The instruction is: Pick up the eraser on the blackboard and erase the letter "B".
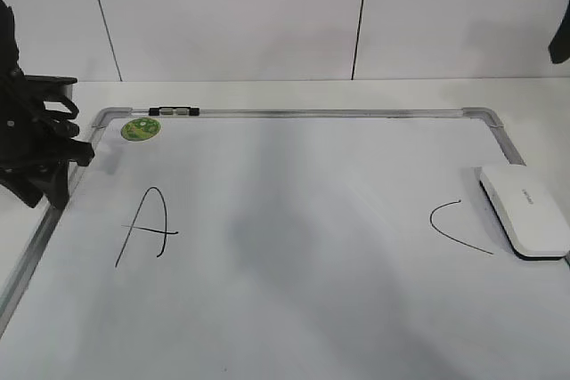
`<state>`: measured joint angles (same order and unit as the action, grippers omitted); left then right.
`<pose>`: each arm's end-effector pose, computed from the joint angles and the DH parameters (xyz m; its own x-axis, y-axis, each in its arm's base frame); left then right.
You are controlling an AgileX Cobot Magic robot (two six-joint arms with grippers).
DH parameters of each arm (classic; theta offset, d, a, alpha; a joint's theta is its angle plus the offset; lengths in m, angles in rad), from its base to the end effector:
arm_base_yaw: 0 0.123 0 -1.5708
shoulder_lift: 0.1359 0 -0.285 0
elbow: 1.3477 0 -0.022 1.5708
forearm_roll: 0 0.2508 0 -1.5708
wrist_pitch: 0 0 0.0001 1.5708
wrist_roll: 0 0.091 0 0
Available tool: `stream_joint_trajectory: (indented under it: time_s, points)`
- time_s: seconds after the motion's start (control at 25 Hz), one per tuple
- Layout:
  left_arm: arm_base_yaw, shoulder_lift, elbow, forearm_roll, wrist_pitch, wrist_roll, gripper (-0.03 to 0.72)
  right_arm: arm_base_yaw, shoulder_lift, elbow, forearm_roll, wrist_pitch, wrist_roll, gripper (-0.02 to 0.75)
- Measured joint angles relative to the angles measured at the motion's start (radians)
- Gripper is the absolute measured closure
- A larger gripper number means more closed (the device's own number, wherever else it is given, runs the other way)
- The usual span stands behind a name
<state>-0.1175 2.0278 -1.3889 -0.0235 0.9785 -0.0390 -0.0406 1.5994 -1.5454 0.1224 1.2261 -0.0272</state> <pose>0.3851 -0.0472 0.1557 -0.9971 0.0652 -0.0396 0.0661 0.9976 -0.0216 0.3302 -0.0029 0.3505 -0.9277 0.0519 -0.3696 0.0110 0.9936 0.1120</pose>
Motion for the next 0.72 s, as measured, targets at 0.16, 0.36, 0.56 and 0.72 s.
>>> stream_joint_trajectory:
  time_s: [0.16,0.36,0.56,0.72]
  points:
    - [0.0,-0.056,0.004,0.042,0.034,0.003,0.416,0.0,-0.114,0.071,0.0,0.004,0.002,0.145]
    - [-0.001,-0.147,0.004,0.014,0.118,0.011,0.442,0.0,-0.274,0.252,-0.002,0.008,0.002,0.145]
    - [-0.006,-0.192,0.011,0.001,0.22,0.013,0.45,0.0,-0.431,0.436,-0.006,0.015,0.002,0.146]
    - [-0.006,-0.226,0.069,-0.03,0.222,0.015,0.452,0.0,-0.539,0.544,-0.01,0.016,0.002,0.146]
